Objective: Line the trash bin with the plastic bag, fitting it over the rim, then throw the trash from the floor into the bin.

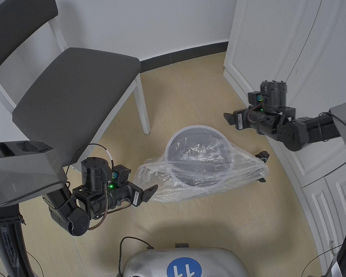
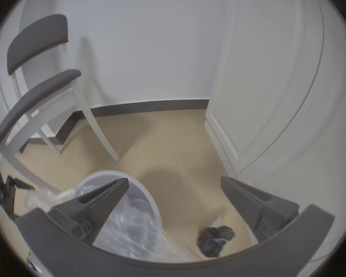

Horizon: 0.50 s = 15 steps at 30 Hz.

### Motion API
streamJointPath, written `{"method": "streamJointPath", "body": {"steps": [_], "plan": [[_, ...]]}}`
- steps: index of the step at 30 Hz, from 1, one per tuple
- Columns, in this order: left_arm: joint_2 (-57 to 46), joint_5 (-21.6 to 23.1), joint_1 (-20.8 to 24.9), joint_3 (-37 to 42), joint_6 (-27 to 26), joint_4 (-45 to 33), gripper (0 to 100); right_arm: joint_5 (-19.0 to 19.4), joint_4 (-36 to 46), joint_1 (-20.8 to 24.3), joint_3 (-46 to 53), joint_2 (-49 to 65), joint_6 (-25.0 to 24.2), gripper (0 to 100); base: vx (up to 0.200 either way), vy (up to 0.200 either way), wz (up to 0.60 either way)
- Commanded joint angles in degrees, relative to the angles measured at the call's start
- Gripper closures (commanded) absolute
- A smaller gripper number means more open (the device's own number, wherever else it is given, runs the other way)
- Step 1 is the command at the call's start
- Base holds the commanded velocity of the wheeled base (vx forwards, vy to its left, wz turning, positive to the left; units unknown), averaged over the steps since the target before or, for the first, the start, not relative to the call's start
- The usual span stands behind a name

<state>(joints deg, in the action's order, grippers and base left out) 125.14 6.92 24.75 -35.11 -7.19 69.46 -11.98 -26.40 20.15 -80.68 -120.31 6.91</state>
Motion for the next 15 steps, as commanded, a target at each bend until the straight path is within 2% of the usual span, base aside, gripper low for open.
{"method": "streamJointPath", "body": {"steps": [1,8,15], "plan": [[-0.5,-0.4,-0.7,1.0,-2.6,0.2,0,-3.0,5.4,6.8,-13.8,-13.9,-7.0,0,0.000,0.000,0.00],[-0.5,-0.4,-0.9,1.1,-2.7,0.2,0,-3.0,5.8,8.6,-20.5,-20.5,-13.2,0,0.000,0.000,0.00],[-0.4,-0.5,-1.1,0.9,-2.8,0.2,0,-3.0,8.7,8.8,-24.5,-24.1,-14.9,0,0.000,0.000,0.00]]}}
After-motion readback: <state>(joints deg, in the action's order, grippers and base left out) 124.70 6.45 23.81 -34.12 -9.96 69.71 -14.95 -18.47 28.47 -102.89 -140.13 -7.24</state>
